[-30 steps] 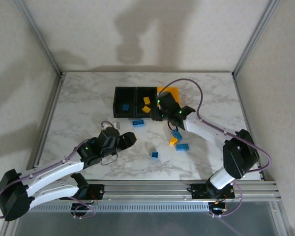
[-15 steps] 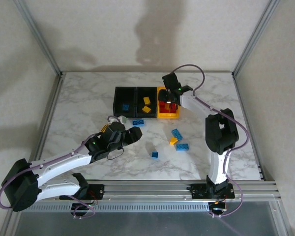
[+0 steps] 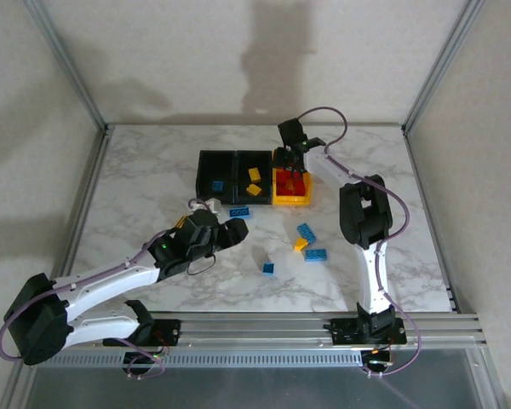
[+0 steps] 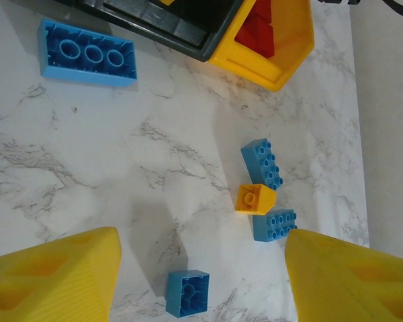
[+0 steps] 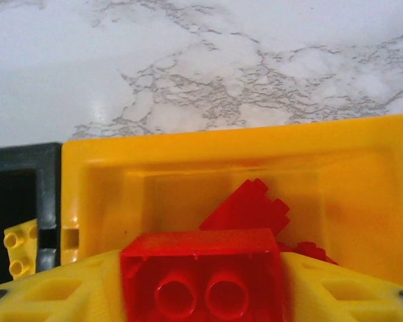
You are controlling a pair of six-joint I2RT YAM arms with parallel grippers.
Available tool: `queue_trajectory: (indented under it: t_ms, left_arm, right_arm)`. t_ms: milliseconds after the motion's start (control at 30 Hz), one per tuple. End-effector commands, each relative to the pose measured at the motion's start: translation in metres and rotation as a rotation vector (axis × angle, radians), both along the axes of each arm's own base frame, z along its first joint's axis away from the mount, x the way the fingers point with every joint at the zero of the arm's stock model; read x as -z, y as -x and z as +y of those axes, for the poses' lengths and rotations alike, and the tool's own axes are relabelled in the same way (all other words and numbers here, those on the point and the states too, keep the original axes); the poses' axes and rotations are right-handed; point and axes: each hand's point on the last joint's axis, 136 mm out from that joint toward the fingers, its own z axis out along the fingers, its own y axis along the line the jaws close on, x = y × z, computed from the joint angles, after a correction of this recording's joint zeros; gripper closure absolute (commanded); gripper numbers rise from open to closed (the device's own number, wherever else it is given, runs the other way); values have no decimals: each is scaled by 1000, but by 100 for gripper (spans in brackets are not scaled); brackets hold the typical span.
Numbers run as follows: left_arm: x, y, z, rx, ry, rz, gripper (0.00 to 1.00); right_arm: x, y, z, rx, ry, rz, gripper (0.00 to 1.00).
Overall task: Sort the legos into containers by color
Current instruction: Place the lego in the container, then touch the lego at the center of the table.
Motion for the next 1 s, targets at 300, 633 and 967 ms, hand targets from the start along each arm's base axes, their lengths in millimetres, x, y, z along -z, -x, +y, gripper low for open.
queue_trajectory:
  t_ms: [300, 633, 967]
  left_arm:
    - [-10, -6, 6, -28, -17, -11, 34]
    - [-1, -6, 56, -181, -107, 46, 35]
    - [19, -13, 125, -419, -227, 133, 36]
  right_arm:
    - [-45, 3, -8, 26, -18, -75, 35]
    - [-109, 67, -9, -43, -114, -190, 36]
    - [-117, 166, 5, -172, -190, -203, 36]
